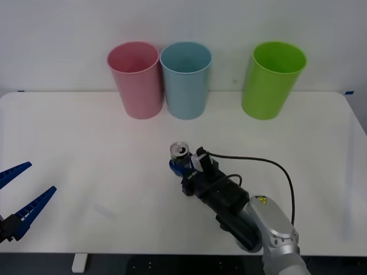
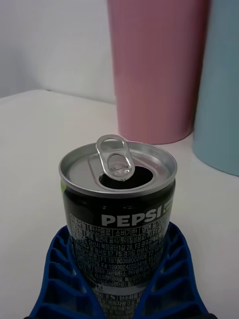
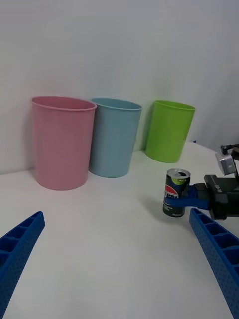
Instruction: Grasp the object on the table and drop it into the matching bin: aluminum can to the light blue bin, PET bottle to the pink bin.
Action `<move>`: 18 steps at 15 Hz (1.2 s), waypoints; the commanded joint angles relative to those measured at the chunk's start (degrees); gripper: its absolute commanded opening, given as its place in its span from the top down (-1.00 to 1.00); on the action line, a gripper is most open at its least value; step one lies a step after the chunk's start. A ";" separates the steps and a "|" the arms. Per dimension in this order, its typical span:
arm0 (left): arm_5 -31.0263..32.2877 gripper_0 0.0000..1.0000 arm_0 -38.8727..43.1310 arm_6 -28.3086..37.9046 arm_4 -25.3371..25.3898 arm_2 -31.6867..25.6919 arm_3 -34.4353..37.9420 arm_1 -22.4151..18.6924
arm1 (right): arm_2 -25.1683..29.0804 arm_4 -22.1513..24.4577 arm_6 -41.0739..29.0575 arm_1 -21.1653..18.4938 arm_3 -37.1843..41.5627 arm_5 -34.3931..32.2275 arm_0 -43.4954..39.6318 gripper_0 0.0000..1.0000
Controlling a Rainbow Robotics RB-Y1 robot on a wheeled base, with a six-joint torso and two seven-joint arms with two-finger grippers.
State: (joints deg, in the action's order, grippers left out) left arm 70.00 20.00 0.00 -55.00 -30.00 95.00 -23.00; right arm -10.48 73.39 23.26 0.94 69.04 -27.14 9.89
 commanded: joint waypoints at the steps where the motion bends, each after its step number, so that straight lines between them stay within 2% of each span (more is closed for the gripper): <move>1: 0.00 -1.00 0.00 0.00 0.00 0.00 0.00 0.00 | 0.02 -0.97 -1.46 -1.64 4.79 0.25 -2.77 1.00; 4: 0.00 -1.00 0.00 0.00 0.00 0.00 0.00 0.00 | 0.11 -2.64 -3.92 -4.54 9.71 0.25 -5.32 1.00; 11: 0.00 -1.00 0.00 0.00 0.00 0.00 0.00 0.00 | 1.25 -1.76 -19.13 -9.55 22.63 0.87 -9.18 1.00; 15: 0.00 -1.00 0.00 0.00 0.00 0.00 0.00 0.00 | 2.57 1.93 -27.57 -10.34 28.26 1.48 -8.48 1.00; 18: 0.00 -1.00 0.00 0.00 0.00 0.00 0.00 0.00 | 2.84 3.69 -31.26 -10.61 29.13 1.48 -5.05 1.00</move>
State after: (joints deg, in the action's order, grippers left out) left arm 70.00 20.00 0.00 -55.00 -30.00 95.00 -23.00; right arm -7.71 76.72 -7.58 -9.54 98.13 -25.67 3.82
